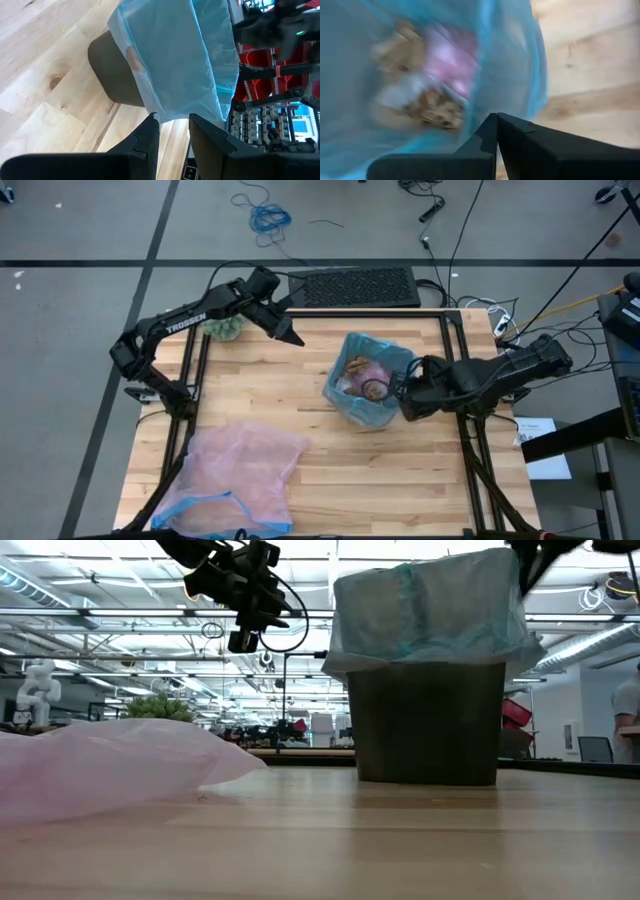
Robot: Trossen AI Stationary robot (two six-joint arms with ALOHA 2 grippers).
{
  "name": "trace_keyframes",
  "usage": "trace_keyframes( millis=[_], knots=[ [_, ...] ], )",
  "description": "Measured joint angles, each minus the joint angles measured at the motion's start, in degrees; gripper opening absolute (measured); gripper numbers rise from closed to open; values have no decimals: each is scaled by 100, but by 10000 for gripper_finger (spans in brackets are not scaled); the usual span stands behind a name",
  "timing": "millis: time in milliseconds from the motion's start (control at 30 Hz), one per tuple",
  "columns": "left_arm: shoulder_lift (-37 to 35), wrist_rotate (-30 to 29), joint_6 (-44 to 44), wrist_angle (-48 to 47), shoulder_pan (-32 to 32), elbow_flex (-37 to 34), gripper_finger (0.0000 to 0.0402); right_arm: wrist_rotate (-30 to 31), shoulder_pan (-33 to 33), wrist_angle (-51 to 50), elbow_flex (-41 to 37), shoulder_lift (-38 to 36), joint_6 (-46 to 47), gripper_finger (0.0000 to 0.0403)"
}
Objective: Place trash/remove bag and relplace
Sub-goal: Remove the blue trash bag from the trash bin
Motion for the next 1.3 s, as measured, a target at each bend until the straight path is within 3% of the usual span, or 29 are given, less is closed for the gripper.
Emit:
trace_keyframes(
  millis=[167, 300, 433, 633, 767, 967, 1167, 1300],
  knots=[
    [0, 0, -2, 140, 0, 0, 95, 161, -11, -565, 676, -2, -241, 0],
    [0, 0, -4, 183, 0, 0, 74, -267, -75, -540, 627, 23, -288, 7],
    [0, -5, -6, 204, 0, 0, 58, -804, -223, -556, 453, 171, -271, 51],
    [0, -17, -5, 331, 0, 2, 51, -776, -425, -482, 144, 404, -120, 140],
    [0, -18, -7, 329, 0, 2, 51, -727, -554, -321, -123, 461, -173, 165],
    [0, -20, -9, 322, 0, 2, 51, -422, -580, 319, -792, 411, -51, 128],
    [0, -39, -7, 332, -2, 2, 51, -224, -585, 675, -1099, 449, -176, 14],
    [0, -67, -8, 338, -1, 2, 51, -295, -575, 896, -1080, 416, -265, 2]
  ],
)
